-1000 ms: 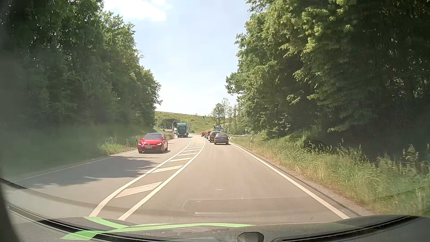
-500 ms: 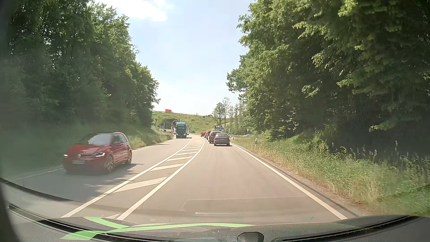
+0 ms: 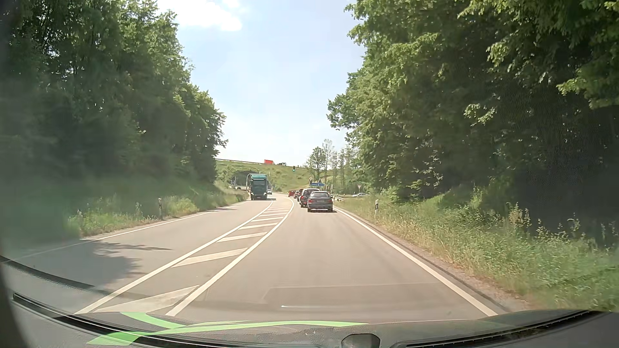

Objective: Follow the waypoints while adhering to traffic rules and regulations

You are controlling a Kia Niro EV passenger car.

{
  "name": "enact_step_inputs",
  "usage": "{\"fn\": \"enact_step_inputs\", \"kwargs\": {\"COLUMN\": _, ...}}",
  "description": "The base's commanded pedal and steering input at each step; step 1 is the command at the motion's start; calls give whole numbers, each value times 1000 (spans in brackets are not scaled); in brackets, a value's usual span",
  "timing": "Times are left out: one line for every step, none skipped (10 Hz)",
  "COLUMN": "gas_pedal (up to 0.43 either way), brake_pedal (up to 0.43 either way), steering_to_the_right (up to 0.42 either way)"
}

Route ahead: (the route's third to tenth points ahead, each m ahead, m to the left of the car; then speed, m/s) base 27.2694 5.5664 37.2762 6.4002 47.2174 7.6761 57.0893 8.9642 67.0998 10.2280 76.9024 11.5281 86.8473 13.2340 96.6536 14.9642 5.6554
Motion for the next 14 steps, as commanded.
{"fn": "enact_step_inputs", "kwargs": {"gas_pedal": 0, "brake_pedal": 140, "steering_to_the_right": -7}}
{"fn": "enact_step_inputs", "kwargs": {"gas_pedal": 0, "brake_pedal": 140, "steering_to_the_right": -7}}
{"fn": "enact_step_inputs", "kwargs": {"gas_pedal": 0, "brake_pedal": 140, "steering_to_the_right": -7}}
{"fn": "enact_step_inputs", "kwargs": {"gas_pedal": 0, "brake_pedal": 134, "steering_to_the_right": -7}}
{"fn": "enact_step_inputs", "kwargs": {"gas_pedal": 0, "brake_pedal": 140, "steering_to_the_right": -6}}
{"fn": "enact_step_inputs", "kwargs": {"gas_pedal": 0, "brake_pedal": 134, "steering_to_the_right": -7}}
{"fn": "enact_step_inputs", "kwargs": {"gas_pedal": 0, "brake_pedal": 140, "steering_to_the_right": -7}}
{"fn": "enact_step_inputs", "kwargs": {"gas_pedal": 0, "brake_pedal": 140, "steering_to_the_right": -7}}
{"fn": "enact_step_inputs", "kwargs": {"gas_pedal": 0, "brake_pedal": 134, "steering_to_the_right": -7}}
{"fn": "enact_step_inputs", "kwargs": {"gas_pedal": 0, "brake_pedal": 134, "steering_to_the_right": -7}}
{"fn": "enact_step_inputs", "kwargs": {"gas_pedal": 0, "brake_pedal": 128, "steering_to_the_right": -7}}
{"fn": "enact_step_inputs", "kwargs": {"gas_pedal": 0, "brake_pedal": 128, "steering_to_the_right": -6}}
{"fn": "enact_step_inputs", "kwargs": {"gas_pedal": 0, "brake_pedal": 116, "steering_to_the_right": -6}}
{"fn": "enact_step_inputs", "kwargs": {"gas_pedal": 0, "brake_pedal": 104, "steering_to_the_right": -7}}
